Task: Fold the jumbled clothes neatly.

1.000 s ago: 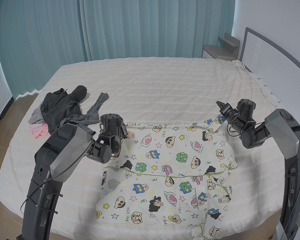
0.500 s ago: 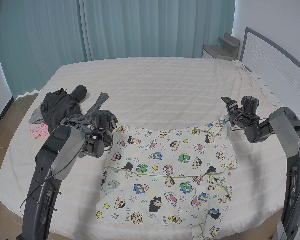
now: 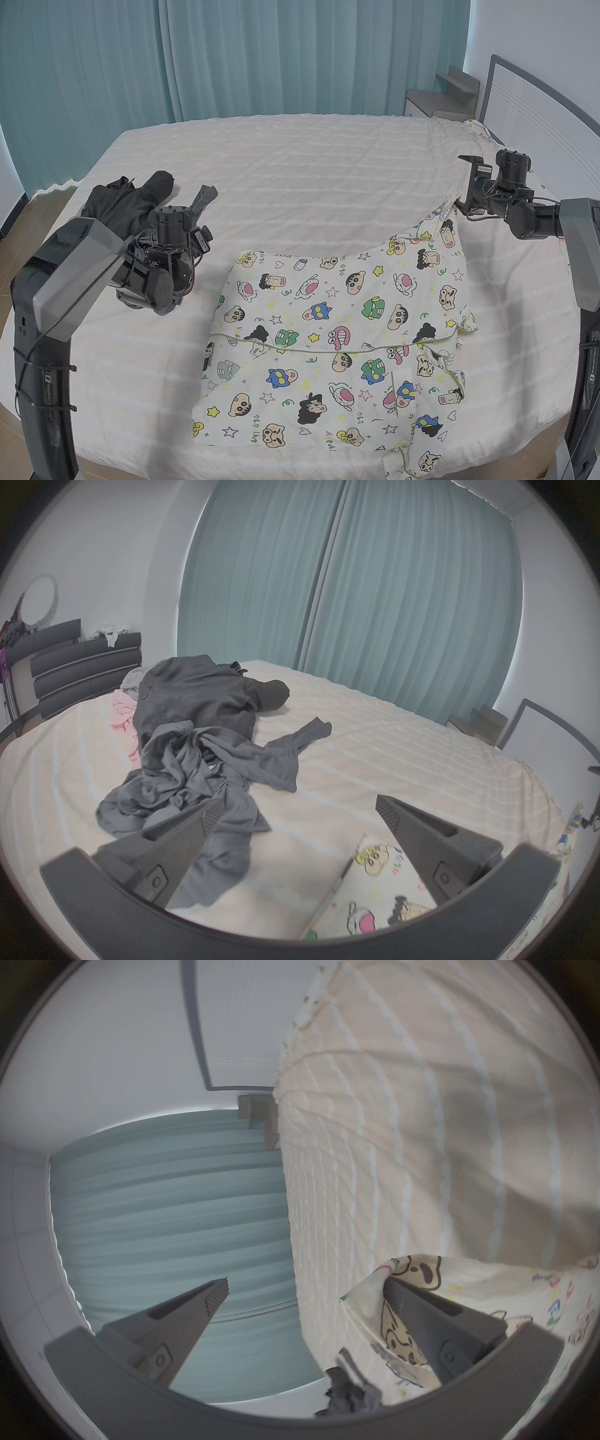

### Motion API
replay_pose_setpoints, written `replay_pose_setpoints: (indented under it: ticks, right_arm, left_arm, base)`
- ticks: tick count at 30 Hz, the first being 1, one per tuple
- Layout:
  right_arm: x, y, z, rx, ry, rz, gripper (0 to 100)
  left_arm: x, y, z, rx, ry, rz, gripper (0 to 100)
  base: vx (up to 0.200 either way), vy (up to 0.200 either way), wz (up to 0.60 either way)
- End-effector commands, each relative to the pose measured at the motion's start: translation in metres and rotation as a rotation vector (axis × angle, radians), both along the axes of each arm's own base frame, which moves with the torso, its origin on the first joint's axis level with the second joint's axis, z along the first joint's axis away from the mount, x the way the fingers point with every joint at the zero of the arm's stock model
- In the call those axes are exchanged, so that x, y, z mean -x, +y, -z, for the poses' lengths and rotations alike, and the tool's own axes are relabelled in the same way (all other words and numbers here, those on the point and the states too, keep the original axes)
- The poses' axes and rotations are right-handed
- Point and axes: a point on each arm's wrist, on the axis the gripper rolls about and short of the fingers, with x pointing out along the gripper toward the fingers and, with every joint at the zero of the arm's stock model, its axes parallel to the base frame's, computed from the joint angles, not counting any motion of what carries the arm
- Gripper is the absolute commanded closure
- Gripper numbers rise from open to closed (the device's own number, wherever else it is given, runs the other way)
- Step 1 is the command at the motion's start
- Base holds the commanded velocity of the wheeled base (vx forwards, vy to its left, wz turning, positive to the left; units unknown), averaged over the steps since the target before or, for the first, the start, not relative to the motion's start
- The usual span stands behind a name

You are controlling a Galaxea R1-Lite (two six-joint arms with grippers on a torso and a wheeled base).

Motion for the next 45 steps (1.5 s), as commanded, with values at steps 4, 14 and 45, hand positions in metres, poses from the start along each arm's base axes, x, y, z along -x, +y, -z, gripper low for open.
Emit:
replay_pose_setpoints:
  ticks: [4, 14, 45]
  right_arm:
    - [-0.008, -0.035, 0.037, -0.125, 0.305, 0.054, 0]
    - [0.005, -0.034, 0.070, -0.144, 0.604, -0.025, 0]
    - [0.139, 0.040, -0.037, 0.676, 0.245, -0.452, 0]
  left_arm:
    - [0.066, 0.008, -0.048, 0.073, 0.000, 0.054, 0]
    - [0.081, 0.005, -0.047, 0.071, 0.024, 0.073, 0]
    - [0.243, 0.020, -0.066, 0.206, 0.055, 0.369, 0]
  base:
    - [0.000, 0.000, 0.00]
    - [0.000, 0.000, 0.00]
    - [0.000, 0.000, 0.00]
